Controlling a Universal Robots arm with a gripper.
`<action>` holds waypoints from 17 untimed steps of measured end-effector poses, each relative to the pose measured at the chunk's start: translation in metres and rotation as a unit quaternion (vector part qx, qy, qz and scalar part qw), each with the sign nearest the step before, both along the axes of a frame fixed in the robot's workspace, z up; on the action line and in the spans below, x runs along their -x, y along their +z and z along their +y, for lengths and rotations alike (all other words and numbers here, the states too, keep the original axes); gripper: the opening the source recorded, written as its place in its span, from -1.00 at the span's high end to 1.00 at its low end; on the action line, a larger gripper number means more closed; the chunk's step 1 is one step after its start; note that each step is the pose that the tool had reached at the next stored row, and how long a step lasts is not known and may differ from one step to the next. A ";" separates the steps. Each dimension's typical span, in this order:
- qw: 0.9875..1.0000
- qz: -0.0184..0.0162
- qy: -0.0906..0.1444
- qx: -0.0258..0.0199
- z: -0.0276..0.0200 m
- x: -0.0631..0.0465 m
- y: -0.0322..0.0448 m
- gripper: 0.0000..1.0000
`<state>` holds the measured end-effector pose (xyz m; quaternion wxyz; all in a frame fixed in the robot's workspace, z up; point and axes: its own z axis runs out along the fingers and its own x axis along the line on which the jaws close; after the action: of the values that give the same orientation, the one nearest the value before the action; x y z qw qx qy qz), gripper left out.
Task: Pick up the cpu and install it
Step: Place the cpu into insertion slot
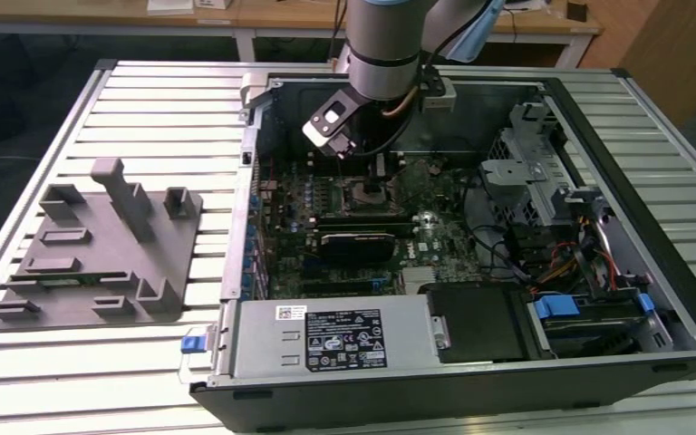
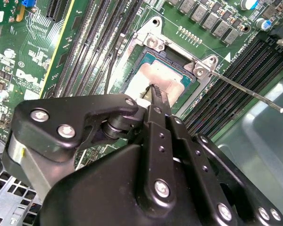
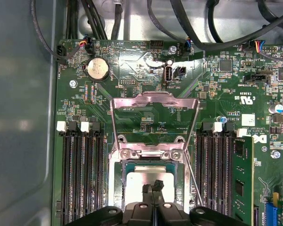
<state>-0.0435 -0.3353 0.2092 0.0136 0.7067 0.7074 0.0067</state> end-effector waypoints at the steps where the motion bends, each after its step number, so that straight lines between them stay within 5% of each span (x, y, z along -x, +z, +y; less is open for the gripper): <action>1: 1.000 0.000 0.000 0.000 0.0000 0.000 0.0000 0.79; 17: 1.000 0.000 0.000 0.000 0.0000 0.002 -0.0077 0.79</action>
<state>-0.0452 -0.3354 0.2015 0.0136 0.7066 0.7074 0.0067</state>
